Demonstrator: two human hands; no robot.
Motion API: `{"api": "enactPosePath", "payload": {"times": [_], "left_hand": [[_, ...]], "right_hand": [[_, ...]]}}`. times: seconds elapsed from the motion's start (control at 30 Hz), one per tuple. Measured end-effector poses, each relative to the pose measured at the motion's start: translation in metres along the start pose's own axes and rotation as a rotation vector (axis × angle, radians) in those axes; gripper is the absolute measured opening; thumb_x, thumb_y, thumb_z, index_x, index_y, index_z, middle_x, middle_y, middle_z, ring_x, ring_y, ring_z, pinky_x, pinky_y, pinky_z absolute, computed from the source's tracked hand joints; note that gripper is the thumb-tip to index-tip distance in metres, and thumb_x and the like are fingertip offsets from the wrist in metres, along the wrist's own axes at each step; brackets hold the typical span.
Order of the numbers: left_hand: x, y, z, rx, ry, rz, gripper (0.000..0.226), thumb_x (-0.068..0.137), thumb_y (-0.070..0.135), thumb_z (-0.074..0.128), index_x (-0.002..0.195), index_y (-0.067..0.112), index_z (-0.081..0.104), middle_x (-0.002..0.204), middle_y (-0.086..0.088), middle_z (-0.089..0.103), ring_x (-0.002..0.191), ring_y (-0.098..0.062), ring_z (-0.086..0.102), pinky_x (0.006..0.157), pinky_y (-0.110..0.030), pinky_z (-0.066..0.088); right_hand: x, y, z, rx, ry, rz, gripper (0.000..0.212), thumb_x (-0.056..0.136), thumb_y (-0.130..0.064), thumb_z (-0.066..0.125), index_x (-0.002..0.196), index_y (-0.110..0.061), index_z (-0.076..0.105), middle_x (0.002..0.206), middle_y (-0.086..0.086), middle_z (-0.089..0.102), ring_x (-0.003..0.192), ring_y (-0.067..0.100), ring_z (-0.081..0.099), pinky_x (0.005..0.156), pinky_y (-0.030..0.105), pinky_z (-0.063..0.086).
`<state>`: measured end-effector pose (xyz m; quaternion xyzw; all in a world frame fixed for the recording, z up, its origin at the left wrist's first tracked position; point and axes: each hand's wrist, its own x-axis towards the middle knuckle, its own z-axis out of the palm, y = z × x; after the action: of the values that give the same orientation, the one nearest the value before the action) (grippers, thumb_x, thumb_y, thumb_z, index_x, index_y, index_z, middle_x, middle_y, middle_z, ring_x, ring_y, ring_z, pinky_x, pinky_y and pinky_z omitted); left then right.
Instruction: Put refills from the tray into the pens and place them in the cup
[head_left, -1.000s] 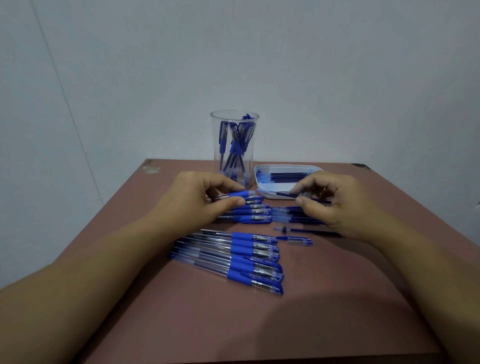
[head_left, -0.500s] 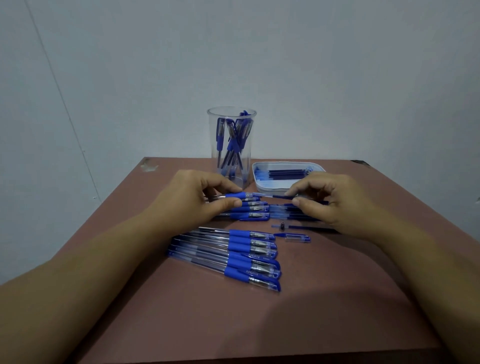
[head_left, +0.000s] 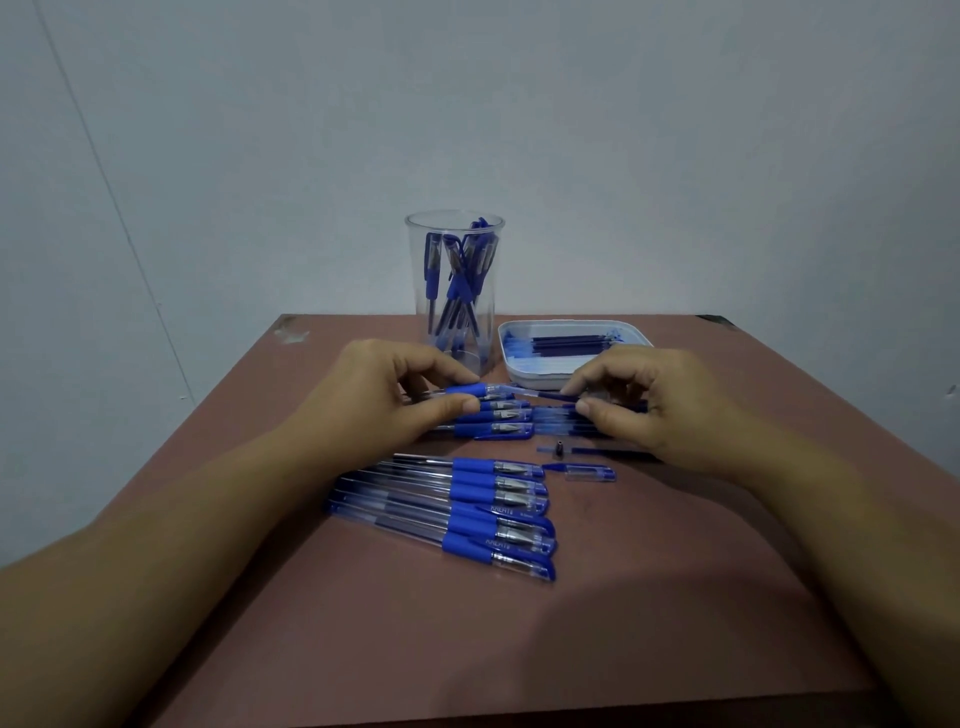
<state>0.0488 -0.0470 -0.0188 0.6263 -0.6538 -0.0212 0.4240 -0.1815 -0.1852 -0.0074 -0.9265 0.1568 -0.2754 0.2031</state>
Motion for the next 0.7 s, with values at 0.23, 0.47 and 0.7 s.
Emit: {"api": "enactPosePath", "payload": {"times": [0.23,0.47,0.7], "left_hand": [[-0.001,0.006,0.001,0.078,-0.102,0.072,0.021,0.071,0.048,0.070,0.091,0.052,0.065,0.070,0.031,0.064,0.070,0.000,0.062,0.058,-0.009,0.044],[0.000,0.001,0.001,0.071,-0.053,0.051,0.027,0.071,0.048,0.070,0.096,0.040,0.073,0.073,0.025,0.067,0.069,0.000,0.060,0.057,-0.010,0.043],[-0.001,0.005,0.002,0.063,-0.064,0.056,0.021,0.069,0.051,0.069,0.090,0.050,0.066,0.072,0.023,0.066,0.069,0.002,0.061,0.058,-0.009,0.044]], "right_hand": [[0.001,-0.002,0.010,-0.035,0.007,-0.064,0.027,0.087,-0.015,0.071,0.096,-0.040,0.069,0.079,-0.017,0.057,0.077,0.003,0.056,0.066,0.009,0.039],[-0.002,-0.002,0.003,0.012,0.025,-0.015,0.029,0.087,-0.019,0.071,0.102,-0.041,0.060,0.088,-0.014,0.060,0.081,0.002,0.055,0.069,0.009,0.040],[-0.001,-0.007,0.010,0.040,-0.020,-0.024,0.022,0.090,-0.017,0.067,0.100,-0.037,0.068,0.083,-0.018,0.061,0.079,0.004,0.057,0.068,0.013,0.043]]}}
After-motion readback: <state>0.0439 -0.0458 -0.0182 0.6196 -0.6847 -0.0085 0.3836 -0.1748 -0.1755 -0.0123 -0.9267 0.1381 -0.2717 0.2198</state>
